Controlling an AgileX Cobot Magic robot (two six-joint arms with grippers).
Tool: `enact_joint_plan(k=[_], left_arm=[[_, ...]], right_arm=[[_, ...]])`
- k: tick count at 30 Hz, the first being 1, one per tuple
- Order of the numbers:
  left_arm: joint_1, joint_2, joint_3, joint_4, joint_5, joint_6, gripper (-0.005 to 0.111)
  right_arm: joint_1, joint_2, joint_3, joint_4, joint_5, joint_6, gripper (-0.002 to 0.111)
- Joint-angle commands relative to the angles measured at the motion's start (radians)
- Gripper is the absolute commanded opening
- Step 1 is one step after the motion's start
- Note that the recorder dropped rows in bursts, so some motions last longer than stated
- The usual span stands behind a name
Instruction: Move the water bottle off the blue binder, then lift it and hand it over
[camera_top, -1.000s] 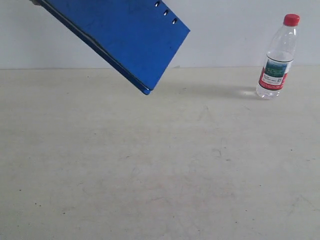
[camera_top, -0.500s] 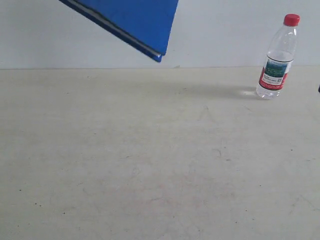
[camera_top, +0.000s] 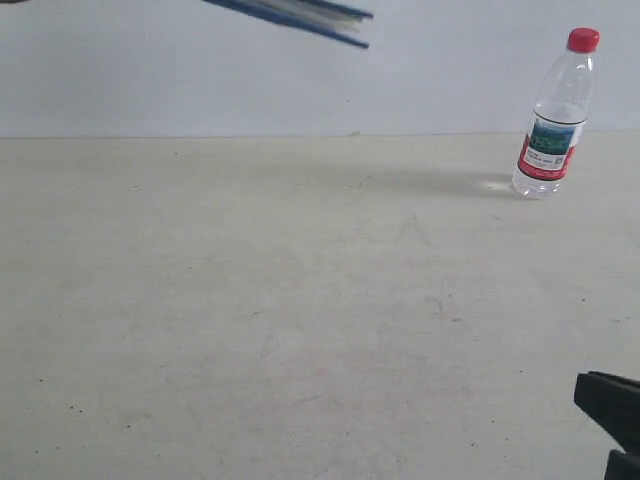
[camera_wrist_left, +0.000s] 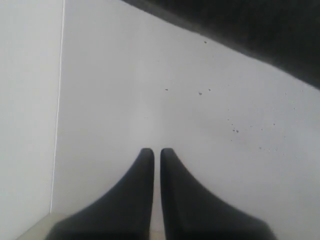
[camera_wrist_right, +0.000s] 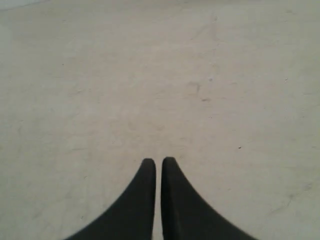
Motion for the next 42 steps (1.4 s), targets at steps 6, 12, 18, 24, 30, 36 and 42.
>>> enact_joint_plan(k=[6,12,18,24,30,36,42], left_arm=[[-0.002,-0.006,0.006,-0.011,-0.018,0.002,0.004],[-0.002,-0.006,0.006,-0.011,-0.018,0.002,0.004],[-0.002,-0.009,0.006,-0.011,-0.020,0.004,0.004],[-0.002,-0.022,0.006,-0.011,-0.043,0.004,0.004],[-0.002,-0.022,0.006,-0.011,-0.047,0.004,0.004],[-0.002,-0.022,0.006,-0.011,-0.045,0.004,0.004],[-0.002,-0.023,0.006,-0.011,-0.047,0.004,0.004]], right_arm=[[-0.003,-0.001,0.021,0.142,0.087,0.210,0.000],[-0.003,-0.001,0.021,0.147,0.270,0.291,0.000],[-0.113,-0.202,0.021,0.110,0.132,0.171,0.000],[-0.491,-0.512,-0.095,0.090,-0.203,-0.420,0.000],[-0.490,-0.512,-0.134,-0.009,-0.306,-0.400,0.000],[-0.490,-0.512,-0.102,-0.733,-0.280,0.287,0.000],[-0.490,-0.512,0.021,-0.606,0.098,0.334,0.000]])
